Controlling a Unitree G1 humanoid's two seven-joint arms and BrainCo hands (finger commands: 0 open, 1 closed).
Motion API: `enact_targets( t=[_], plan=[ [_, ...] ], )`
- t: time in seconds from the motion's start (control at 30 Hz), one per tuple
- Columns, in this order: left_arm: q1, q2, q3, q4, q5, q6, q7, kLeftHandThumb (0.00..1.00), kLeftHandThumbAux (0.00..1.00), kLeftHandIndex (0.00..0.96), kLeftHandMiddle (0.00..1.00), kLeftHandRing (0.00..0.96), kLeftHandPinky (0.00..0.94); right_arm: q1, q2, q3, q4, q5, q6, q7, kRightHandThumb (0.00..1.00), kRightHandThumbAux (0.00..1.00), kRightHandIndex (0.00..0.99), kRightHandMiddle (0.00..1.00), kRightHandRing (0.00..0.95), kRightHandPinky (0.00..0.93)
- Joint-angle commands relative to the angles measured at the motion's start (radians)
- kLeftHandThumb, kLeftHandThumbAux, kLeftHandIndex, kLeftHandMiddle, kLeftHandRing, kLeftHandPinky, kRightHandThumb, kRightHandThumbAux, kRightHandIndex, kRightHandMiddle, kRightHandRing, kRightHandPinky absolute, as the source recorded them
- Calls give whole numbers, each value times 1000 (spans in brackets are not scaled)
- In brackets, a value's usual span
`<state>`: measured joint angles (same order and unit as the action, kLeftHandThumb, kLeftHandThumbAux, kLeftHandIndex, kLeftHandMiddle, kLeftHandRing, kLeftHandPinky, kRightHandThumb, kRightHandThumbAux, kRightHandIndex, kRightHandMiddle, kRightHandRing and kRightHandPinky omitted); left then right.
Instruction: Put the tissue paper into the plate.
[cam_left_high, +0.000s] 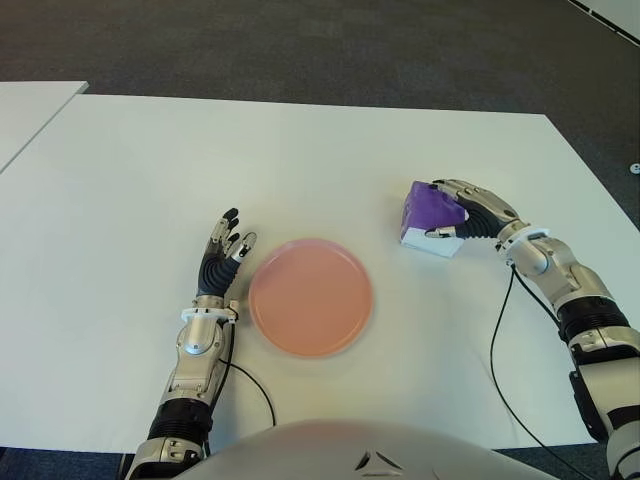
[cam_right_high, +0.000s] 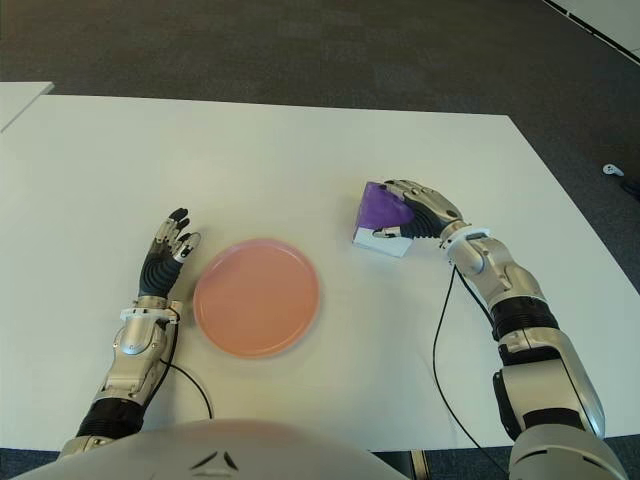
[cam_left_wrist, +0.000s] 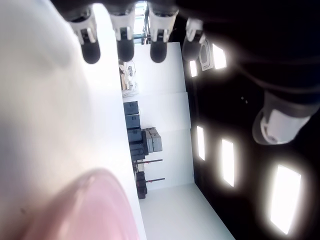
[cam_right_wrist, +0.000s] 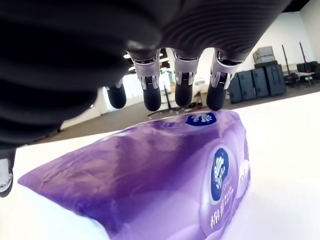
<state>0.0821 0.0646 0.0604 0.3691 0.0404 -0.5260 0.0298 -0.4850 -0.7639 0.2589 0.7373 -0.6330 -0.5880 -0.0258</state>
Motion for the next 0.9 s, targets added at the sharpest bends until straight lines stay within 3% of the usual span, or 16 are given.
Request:
enact_targets(
  t=[0.03,0.9],
  plan=[
    [29,-1,-2,33,3,26,-2,0,456,0,0,0,0,-20,9,23,27,-20,-8,-12,133,413,0,0,0,0],
    [27,-2,5,50,10,0,10,0,464,0,0,0,0,-67,43,122,143,-81,-16,-94,113,452,0,0,0,0]
  ],
)
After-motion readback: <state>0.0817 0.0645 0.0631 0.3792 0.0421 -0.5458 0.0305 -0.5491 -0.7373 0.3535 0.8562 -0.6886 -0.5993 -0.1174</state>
